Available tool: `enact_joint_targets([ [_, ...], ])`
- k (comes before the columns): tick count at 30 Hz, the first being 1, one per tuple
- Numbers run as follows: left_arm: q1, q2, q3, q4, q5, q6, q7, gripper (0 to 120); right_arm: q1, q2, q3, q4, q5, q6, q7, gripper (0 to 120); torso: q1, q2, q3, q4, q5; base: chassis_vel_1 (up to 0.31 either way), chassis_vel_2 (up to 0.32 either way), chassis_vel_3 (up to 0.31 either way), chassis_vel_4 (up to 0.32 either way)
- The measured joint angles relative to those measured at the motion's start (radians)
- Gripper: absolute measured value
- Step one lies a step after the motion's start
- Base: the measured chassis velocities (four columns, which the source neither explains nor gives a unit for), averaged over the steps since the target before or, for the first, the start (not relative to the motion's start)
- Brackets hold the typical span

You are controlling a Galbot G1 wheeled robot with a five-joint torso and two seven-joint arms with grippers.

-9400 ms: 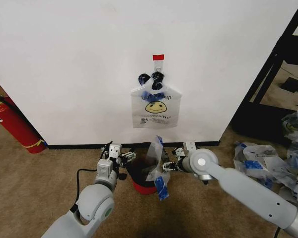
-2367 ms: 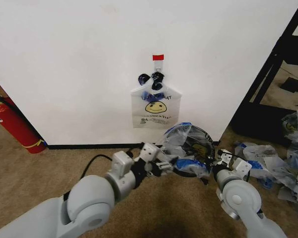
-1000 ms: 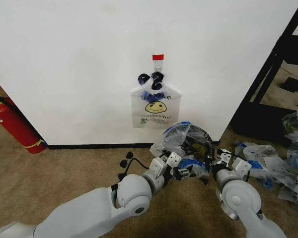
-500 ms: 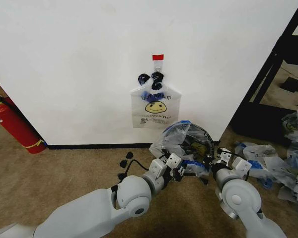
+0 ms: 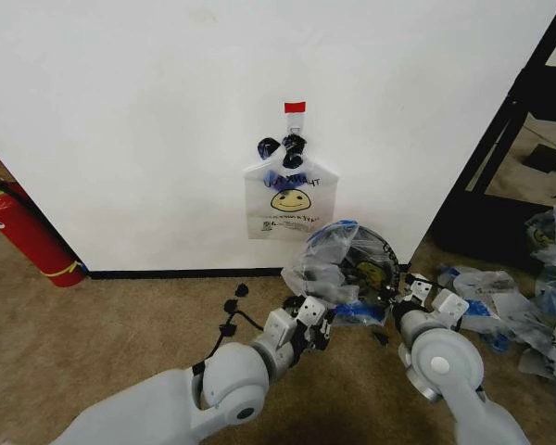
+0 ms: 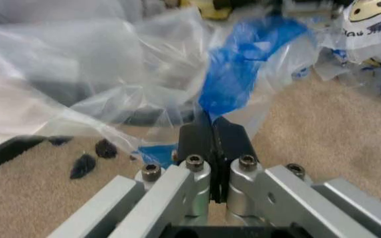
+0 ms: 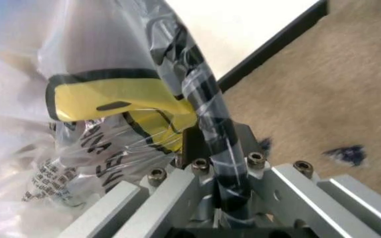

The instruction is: Pick up the garbage bag from the wall and place it over the trash bin.

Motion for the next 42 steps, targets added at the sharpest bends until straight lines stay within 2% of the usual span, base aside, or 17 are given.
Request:
enact_joint_targets([
  [9, 0.058, 0.009, -0.023, 0.037, 0.060, -0.030, 0.019, 0, -0.012, 0.000, -0.015, 0.046, 0.050, -0.018, 0.031, 0, 0.000, 0.000, 0.000, -0.0004, 0.0001, 0.000, 0.000, 0.000, 0.000],
  [20, 0.121, -0.026, -0.044, 0.134, 0.186, -0.099, 0.041, 0, -0.046, -0.015, 0.038, 0.062, 0.101, -0.046, 0.052, 0, 0.000, 0.000, 0.000, -0.0003, 0.0001, 0.000, 0.000, 0.000, 0.000],
  [32, 0.177, -0.061, -0.083, 0.194, 0.240, -0.154, 0.049, 0, -0.144, -0.023, 0.084, 0.119, 0.144, -0.098, 0.030, 0, 0.000, 0.000, 0.000, -0.0004, 0.0001, 0.000, 0.000, 0.000, 0.000],
  [37, 0.194, -0.045, -0.101, 0.197, 0.251, -0.167, 0.053, 0, -0.190, -0.039, 0.116, 0.148, 0.171, -0.128, 0.008, 0, 0.000, 0.000, 0.000, -0.0003, 0.0001, 0.000, 0.000, 0.000, 0.000],
  [42, 0.218, -0.026, -0.115, 0.165, 0.257, -0.166, 0.055, 0, -0.206, -0.040, 0.132, 0.151, 0.179, -0.139, -0.001, 0, 0.000, 0.000, 0.000, -0.0004, 0.0000, 0.000, 0.000, 0.000, 0.000],
])
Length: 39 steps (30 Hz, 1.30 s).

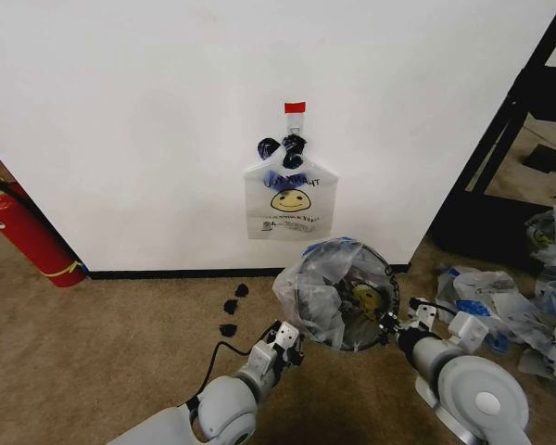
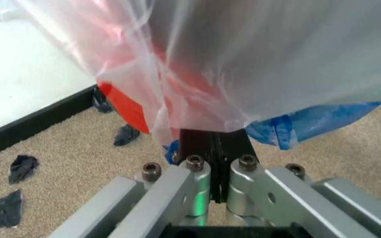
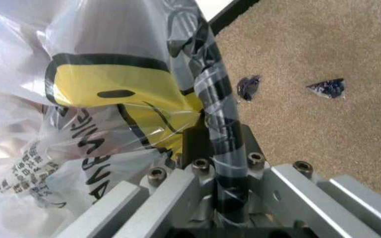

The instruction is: Pick up the garbage bag from the wall and place it over the trash bin.

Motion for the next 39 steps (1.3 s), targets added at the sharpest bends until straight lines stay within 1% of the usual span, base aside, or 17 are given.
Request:
enact_joint_targets([
  [2, 0.007, 0.005, -0.004, -0.010, 0.005, 0.002, 0.000, 1, 0.001, 0.002, 0.000, -0.008, -0.010, 0.002, -0.004, 0, 0.000, 0.000, 0.000, 0.0000, -0.0001, 0.000, 0.000, 0.000, 0.000],
  [6, 0.037, 0.043, -0.022, -0.059, 0.016, 0.021, 0.000, 18, 0.011, 0.009, -0.002, -0.058, -0.060, 0.019, -0.024, 0, 0.000, 0.000, 0.000, 0.0002, 0.0000, 0.000, 0.000, 0.000, 0.000],
  [7, 0.043, 0.055, -0.027, -0.069, 0.021, 0.025, 0.001, 19, 0.015, 0.010, -0.002, -0.071, -0.070, 0.023, -0.030, 0, 0.000, 0.000, 0.000, 0.0001, 0.0001, 0.000, 0.000, 0.000, 0.000],
  [9, 0.058, 0.087, -0.041, -0.096, 0.030, 0.031, 0.002, 30, 0.021, 0.013, -0.001, -0.096, -0.092, 0.032, -0.044, 0, 0.000, 0.000, 0.000, 0.0002, 0.0002, 0.000, 0.000, 0.000, 0.000],
  [10, 0.058, 0.087, -0.041, -0.096, 0.030, 0.031, 0.002, 30, 0.021, 0.013, -0.001, -0.096, -0.092, 0.032, -0.044, 0, 0.000, 0.000, 0.000, 0.0002, 0.0002, 0.000, 0.000, 0.000, 0.000],
  [12, 0.075, 0.120, -0.055, -0.119, 0.044, 0.027, 0.001, 39, 0.025, 0.013, 0.000, -0.111, -0.115, 0.037, -0.060, 0, 0.000, 0.000, 0.000, 0.0001, 0.0001, 0.000, 0.000, 0.000, 0.000],
  [13, 0.081, 0.129, -0.059, -0.124, 0.050, 0.023, 0.001, 41, 0.026, 0.013, 0.000, -0.114, -0.122, 0.040, -0.065, 0, 0.000, 0.000, 0.000, -0.0001, 0.0001, 0.000, 0.000, 0.000, 0.000],
  [16, 0.118, 0.163, -0.072, -0.147, 0.069, 0.005, -0.006, 54, 0.029, 0.014, 0.000, -0.122, -0.139, 0.046, -0.078, 0, 0.000, 0.000, 0.000, 0.0002, 0.0000, 0.000, 0.000, 0.000, 0.000],
  [17, 0.118, 0.163, -0.072, -0.147, 0.069, 0.005, -0.006, 54, 0.029, 0.014, 0.000, -0.122, -0.139, 0.046, -0.078, 0, 0.000, 0.000, 0.000, 0.0002, 0.0000, 0.000, 0.000, 0.000, 0.000],
  [21, 0.157, 0.176, -0.084, -0.172, 0.080, -0.009, -0.017, 69, 0.029, 0.014, -0.005, -0.126, -0.159, 0.053, -0.095, 0, 0.000, 0.000, 0.000, 0.0002, -0.0001, 0.000, 0.000, 0.000, 0.000],
  [23, 0.158, 0.175, -0.099, -0.188, 0.065, -0.017, -0.033, 79, 0.027, 0.015, -0.007, -0.126, -0.166, 0.056, -0.105, 0, 0.000, 0.000, 0.000, 0.0002, 0.0000, 0.000, 0.000, 0.000, 0.000],
  [24, 0.158, 0.175, -0.099, -0.188, 0.065, -0.017, -0.033, 79, 0.027, 0.015, -0.007, -0.126, -0.166, 0.056, -0.105, 0, 0.000, 0.000, 0.000, 0.0002, 0.0000, 0.000, 0.000, 0.000, 0.000],
  [27, 0.117, 0.172, -0.119, -0.216, 0.004, -0.016, -0.062, 93, 0.019, 0.027, -0.006, -0.126, -0.171, 0.059, -0.122, 0, 0.000, 0.000, 0.000, -0.0001, 0.0001, 0.000, 0.000, 0.000, 0.000],
  [30, 0.065, 0.168, -0.140, -0.259, -0.082, 0.013, -0.089, 103, 0.014, 0.042, -0.010, -0.132, -0.197, 0.067, -0.126, 0, 0.000, 0.000, 0.000, -0.0001, 0.0001, 0.000, 0.000, 0.000, 0.000],
  [34, 0.012, 0.169, -0.141, -0.306, -0.154, 0.033, -0.098, 109, 0.013, 0.051, -0.020, -0.141, -0.232, 0.083, -0.126, 0, 0.000, 0.000, 0.000, 0.0000, 0.0001, 0.000, 0.000, 0.000, 0.000],
  [38, -0.080, 0.177, -0.103, -0.355, -0.227, 0.104, -0.061, 114, 0.018, 0.060, -0.038, -0.142, -0.292, 0.101, -0.124, 0, 0.000, 0.000, 0.000, 0.0002, 0.0000, 0.000, 0.000, 0.000, 0.000],
  [39, -0.080, 0.177, -0.103, -0.355, -0.227, 0.104, -0.061, 114, 0.018, 0.060, -0.038, -0.142, -0.292, 0.101, -0.124, 0, 0.000, 0.000, 0.000, 0.0002, 0.0000, 0.000, 0.000, 0.000, 0.000],
])
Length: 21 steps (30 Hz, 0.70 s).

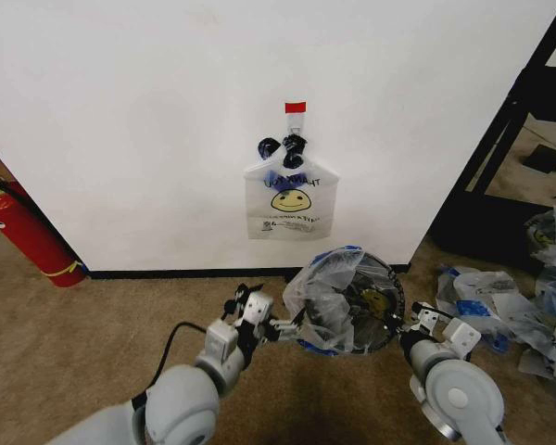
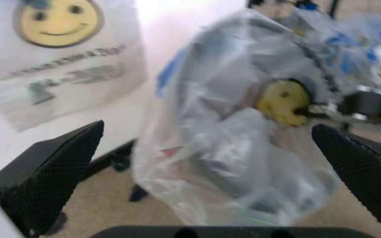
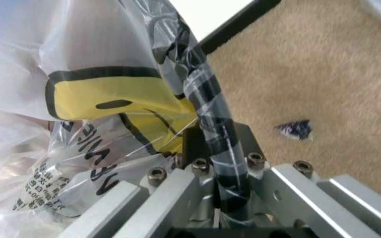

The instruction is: Pick up the garbage bag from the wall and place it over the trash bin.

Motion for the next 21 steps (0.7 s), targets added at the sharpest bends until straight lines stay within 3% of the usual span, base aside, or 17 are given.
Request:
enact_joint_targets([
  [6, -0.171, -0.054, 0.093, -0.003, -0.199, 0.160, -0.056, 113, 0.007, 0.019, -0.025, 0.006, -0.078, 0.021, 0.001, 0, 0.000, 0.000, 0.000, -0.0003, 0.0001, 0.000, 0.000, 0.000, 0.000],
  [14, -0.284, -0.126, 0.184, 0.078, -0.262, 0.202, -0.097, 104, 0.012, 0.060, -0.043, -0.003, -0.127, 0.029, 0.000, 0, 0.000, 0.000, 0.000, 0.0001, 0.0002, 0.000, 0.000, 0.000, 0.000],
  [21, -0.357, -0.222, 0.221, 0.163, -0.418, 0.226, -0.219, 79, 0.014, 0.073, -0.049, -0.012, -0.147, 0.030, -0.002, 0, 0.000, 0.000, 0.000, -0.0003, 0.0002, 0.000, 0.000, 0.000, 0.000],
])
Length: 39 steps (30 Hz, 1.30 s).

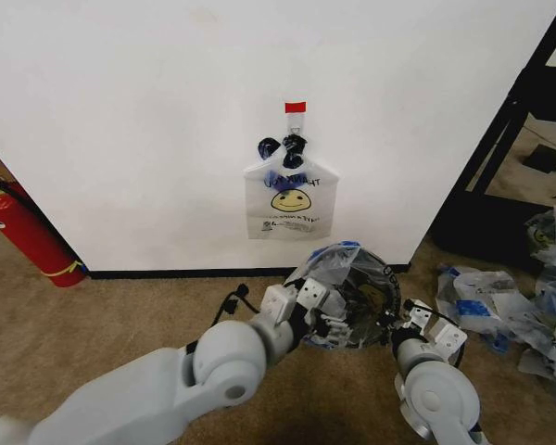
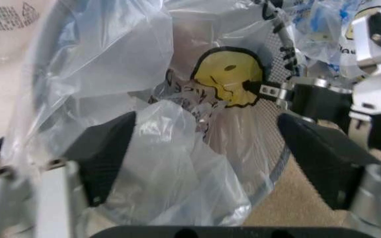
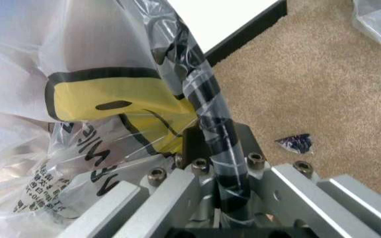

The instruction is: Pick up the garbage bag from the wall and place it over the trash bin.

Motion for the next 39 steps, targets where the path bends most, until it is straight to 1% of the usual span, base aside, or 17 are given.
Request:
enact_joint_targets([
  [1, 0.000, 0.000, 0.000, 0.000, 0.000, 0.000, 0.000, 79, 0.000, 0.000, 0.000, 0.000, 0.000, 0.000, 0.000, 0, 0.000, 0.000, 0.000, 0.0000, 0.0000, 0.000, 0.000, 0.000, 0.000],
  [3, -0.013, -0.016, 0.017, 0.020, -0.007, 0.005, -0.011, 70, 0.002, -0.001, 0.000, -0.001, -0.001, 0.000, 0.000, 0, 0.000, 0.000, 0.000, 0.0002, 0.0000, 0.000, 0.000, 0.000, 0.000],
  [5, -0.019, -0.024, 0.025, 0.029, -0.008, 0.009, -0.016, 65, 0.002, -0.001, 0.000, -0.001, -0.002, 0.000, 0.000, 0, 0.000, 0.000, 0.000, 0.0002, 0.0000, 0.000, 0.000, 0.000, 0.000],
  [8, -0.031, -0.049, 0.044, 0.051, -0.007, 0.017, -0.026, 51, 0.002, -0.003, -0.001, -0.003, -0.008, 0.000, 0.000, 0, 0.000, 0.000, 0.000, 0.0002, 0.0000, 0.000, 0.000, 0.000, 0.000],
  [9, -0.031, -0.049, 0.044, 0.051, -0.007, 0.017, -0.026, 51, 0.002, -0.003, -0.001, -0.003, -0.008, 0.000, 0.000, 0, 0.000, 0.000, 0.000, 0.0002, 0.0000, 0.000, 0.000, 0.000, 0.000],
  [11, -0.046, -0.073, 0.061, 0.074, -0.003, 0.022, -0.033, 39, 0.001, -0.005, -0.001, -0.004, -0.012, 0.000, 0.000, 0, 0.000, 0.000, 0.000, 0.0001, 0.0000, 0.000, 0.000, 0.000, 0.000],
  [16, -0.078, -0.107, 0.088, 0.111, 0.000, 0.024, -0.041, 20, -0.002, -0.007, 0.004, -0.003, -0.017, 0.001, 0.000, 0, 0.000, 0.000, 0.000, 0.0001, 0.0000, 0.000, 0.000, 0.000, 0.000],
  [17, -0.078, -0.107, 0.088, 0.111, 0.000, 0.024, -0.041, 20, -0.002, -0.007, 0.004, -0.003, -0.017, 0.001, 0.000, 0, 0.000, 0.000, 0.000, 0.0001, 0.0000, 0.000, 0.000, 0.000, 0.000],
  [18, -0.082, -0.112, 0.092, 0.115, 0.000, 0.024, -0.042, 15, -0.003, -0.008, 0.005, -0.002, -0.017, 0.001, 0.000, 0, 0.000, 0.000, 0.000, 0.0001, -0.0001, 0.000, 0.000, 0.000, 0.000],
  [20, -0.088, -0.118, 0.098, 0.122, 0.001, 0.024, -0.044, 9, -0.002, -0.008, 0.005, -0.002, -0.017, 0.001, 0.000, 0, 0.000, 0.000, 0.000, 0.0001, 0.0000, 0.000, 0.000, 0.000, 0.000],
  [21, -0.090, -0.121, 0.102, 0.125, 0.001, 0.024, -0.046, 3, -0.001, -0.008, 0.005, -0.002, -0.018, 0.002, 0.000, 0, 0.000, 0.000, 0.000, 0.0001, 0.0000, 0.000, 0.000, 0.000, 0.000],
  [22, -0.091, -0.123, 0.107, 0.128, 0.001, 0.024, -0.047, 0, 0.000, -0.006, 0.005, -0.002, -0.020, 0.002, 0.000, 0, 0.000, 0.000, 0.000, 0.0001, 0.0000, 0.000, 0.000, 0.000, 0.000],
  [25, -0.091, -0.130, 0.110, 0.134, 0.001, 0.026, -0.057, 0, 0.001, -0.004, 0.003, -0.003, -0.024, 0.002, -0.001, 0, 0.000, 0.000, 0.000, 0.0002, 0.0000, 0.000, 0.000, 0.000, 0.000],
  [30, -0.101, -0.157, 0.124, 0.175, -0.013, 0.039, -0.095, 0, 0.000, 0.002, -0.013, -0.007, -0.051, 0.008, -0.007, 0, 0.000, 0.000, 0.000, 0.0002, 0.0000, 0.000, 0.000, 0.000, 0.000],
  [32, -0.107, -0.167, 0.127, 0.188, -0.025, 0.039, -0.104, 0, 0.000, 0.004, -0.020, -0.003, -0.062, 0.007, -0.006, 0, 0.000, 0.000, 0.000, 0.0002, 0.0000, 0.000, 0.000, 0.000, 0.000],
  [35, -0.118, -0.195, 0.126, 0.218, -0.088, 0.036, -0.147, 0, -0.001, 0.011, -0.041, 0.013, -0.101, 0.005, -0.004, 0, 0.000, 0.000, 0.000, 0.0000, -0.0001, 0.000, 0.000, 0.000, 0.000],
  [39, -0.135, -0.203, 0.132, 0.265, -0.096, 0.029, -0.160, 0, -0.002, 0.012, -0.057, 0.029, -0.133, 0.007, -0.012, 0, 0.000, 0.000, 0.000, 0.0002, 0.0000, 0.000, 0.000, 0.000, 0.000],
])
